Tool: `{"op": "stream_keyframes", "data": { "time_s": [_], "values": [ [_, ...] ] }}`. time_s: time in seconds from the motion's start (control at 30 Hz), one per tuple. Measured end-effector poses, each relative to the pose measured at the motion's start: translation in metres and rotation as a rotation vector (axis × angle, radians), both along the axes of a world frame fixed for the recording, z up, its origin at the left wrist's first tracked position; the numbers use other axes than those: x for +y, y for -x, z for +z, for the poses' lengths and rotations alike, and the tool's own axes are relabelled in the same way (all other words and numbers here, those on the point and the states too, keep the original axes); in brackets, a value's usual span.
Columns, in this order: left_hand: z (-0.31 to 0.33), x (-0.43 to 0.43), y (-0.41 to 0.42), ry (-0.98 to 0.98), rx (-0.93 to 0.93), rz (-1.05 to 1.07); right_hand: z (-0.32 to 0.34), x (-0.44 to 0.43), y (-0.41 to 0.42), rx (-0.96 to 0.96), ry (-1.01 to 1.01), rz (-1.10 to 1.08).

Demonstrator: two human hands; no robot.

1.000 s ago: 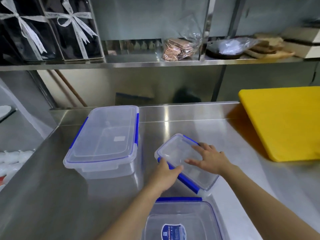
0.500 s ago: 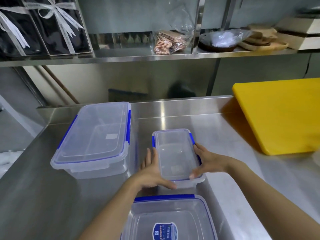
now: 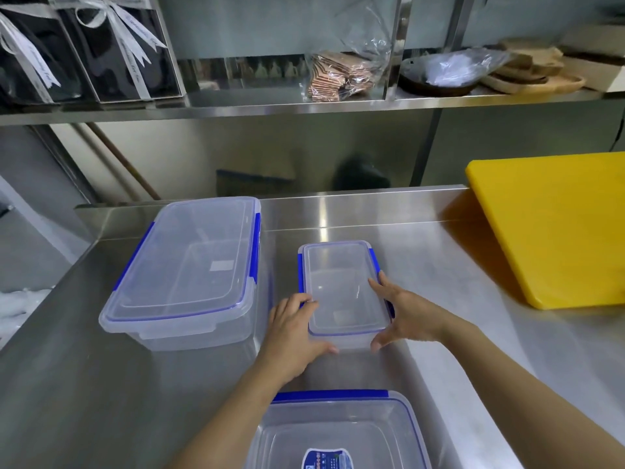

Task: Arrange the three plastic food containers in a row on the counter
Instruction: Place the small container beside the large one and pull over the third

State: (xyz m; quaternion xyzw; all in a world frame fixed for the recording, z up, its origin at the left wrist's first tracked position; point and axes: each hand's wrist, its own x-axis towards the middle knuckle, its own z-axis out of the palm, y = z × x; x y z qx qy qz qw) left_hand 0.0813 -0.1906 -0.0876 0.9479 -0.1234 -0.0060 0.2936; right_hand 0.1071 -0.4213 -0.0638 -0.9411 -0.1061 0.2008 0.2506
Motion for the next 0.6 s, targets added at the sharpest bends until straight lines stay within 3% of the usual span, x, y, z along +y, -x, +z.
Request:
{"op": "stream_keyframes", "data": {
  "time_s": [0.1, 0.3, 0.6],
  "values": [
    [-0.002, -0.004, -0.004, 0.011, -0.192, 0.056, 0.000, 0.005, -0.011, -0.083, -0.028, -0.071],
    [0.000, -0.016, -0.031, -0.136, -0.373, 0.127, -0.006, 0.016, -0.038, -0.213, 0.024, -0.140],
    [-0.005, -0.015, -0.069, -0.373, -0.084, 0.068, -0.016, 0.030, -0.082, -0.333, 0.247, -0.152]
  ]
}}
